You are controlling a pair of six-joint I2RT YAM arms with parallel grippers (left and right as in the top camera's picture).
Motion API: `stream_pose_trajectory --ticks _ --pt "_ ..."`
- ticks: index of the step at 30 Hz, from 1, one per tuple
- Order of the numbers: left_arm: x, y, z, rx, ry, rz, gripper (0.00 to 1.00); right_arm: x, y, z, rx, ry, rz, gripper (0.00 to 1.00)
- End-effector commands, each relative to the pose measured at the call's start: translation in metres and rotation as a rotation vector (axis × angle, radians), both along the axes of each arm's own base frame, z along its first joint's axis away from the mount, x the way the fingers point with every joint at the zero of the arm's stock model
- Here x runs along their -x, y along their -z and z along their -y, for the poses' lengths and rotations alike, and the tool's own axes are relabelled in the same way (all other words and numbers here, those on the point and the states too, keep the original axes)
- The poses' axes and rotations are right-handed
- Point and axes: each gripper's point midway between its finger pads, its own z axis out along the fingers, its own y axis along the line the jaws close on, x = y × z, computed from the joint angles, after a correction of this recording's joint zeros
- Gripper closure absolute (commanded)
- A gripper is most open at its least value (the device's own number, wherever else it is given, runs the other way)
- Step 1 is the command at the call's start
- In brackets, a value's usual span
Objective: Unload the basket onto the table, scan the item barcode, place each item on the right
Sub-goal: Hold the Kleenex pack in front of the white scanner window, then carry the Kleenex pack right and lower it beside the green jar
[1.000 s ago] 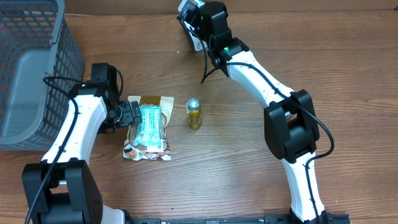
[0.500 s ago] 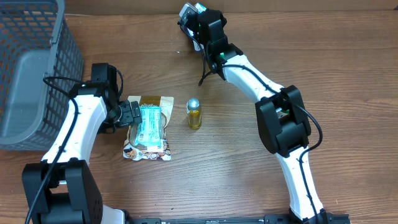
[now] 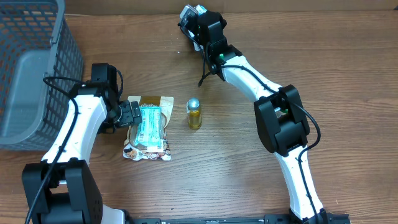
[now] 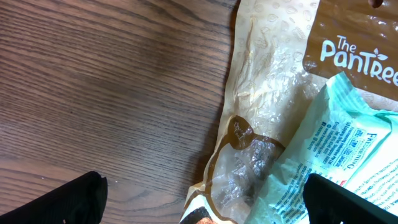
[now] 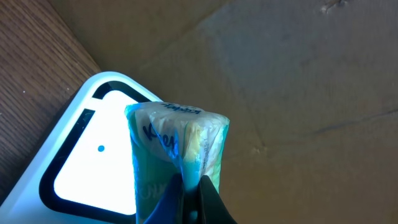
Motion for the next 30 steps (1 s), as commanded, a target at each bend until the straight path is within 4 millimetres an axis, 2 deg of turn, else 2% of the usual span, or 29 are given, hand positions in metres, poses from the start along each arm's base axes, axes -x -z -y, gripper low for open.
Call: stream_pose_trajectory --ticks 1,5,10,13,16,19,22,24,26,30 --pt "-0.004 -0.003 0.003 0.006 0.016 0.009 0.01 -0.003 -0.004 -0.002 -0.022 0.012 0.017 0.96" --pt "-0.004 -0.003 0.003 0.006 0.016 0.009 0.01 -0.004 -0.007 -0.002 -0.136 0.051 0.017 0.96" --pt "-0.004 -0.003 0.003 0.006 0.016 0.009 0.01 -0.006 -0.024 0.003 -0.247 0.086 0.041 0.96" --pt "-0.004 -0.003 0.003 0.006 0.016 0.009 0.01 -0.005 -0.044 0.003 -0.305 0.097 0.062 0.96" --pt "-0.004 -0.003 0.003 0.006 0.016 0.009 0.00 -0.001 -0.074 0.005 -0.374 0.107 0.090 0.96" --pt "-0.004 -0.003 0.002 0.006 0.016 0.009 0.01 0.009 -0.103 0.011 -0.450 0.130 0.083 0.96" --pt "-0.004 -0.003 0.003 0.006 0.016 0.009 0.00 0.024 -0.121 0.020 -0.530 0.175 0.026 0.96" --pt "-0.004 -0.003 0.003 0.006 0.016 0.009 0.01 0.037 -0.123 0.029 -0.573 0.223 -0.042 0.96" --pt "-0.004 -0.003 0.003 0.006 0.016 0.009 0.00 0.054 -0.116 0.037 -0.622 0.293 -0.135 0.96" --pt "-0.004 -0.003 0.003 0.006 0.016 0.009 0.01 0.094 -0.085 0.055 -0.686 0.470 -0.338 0.96"
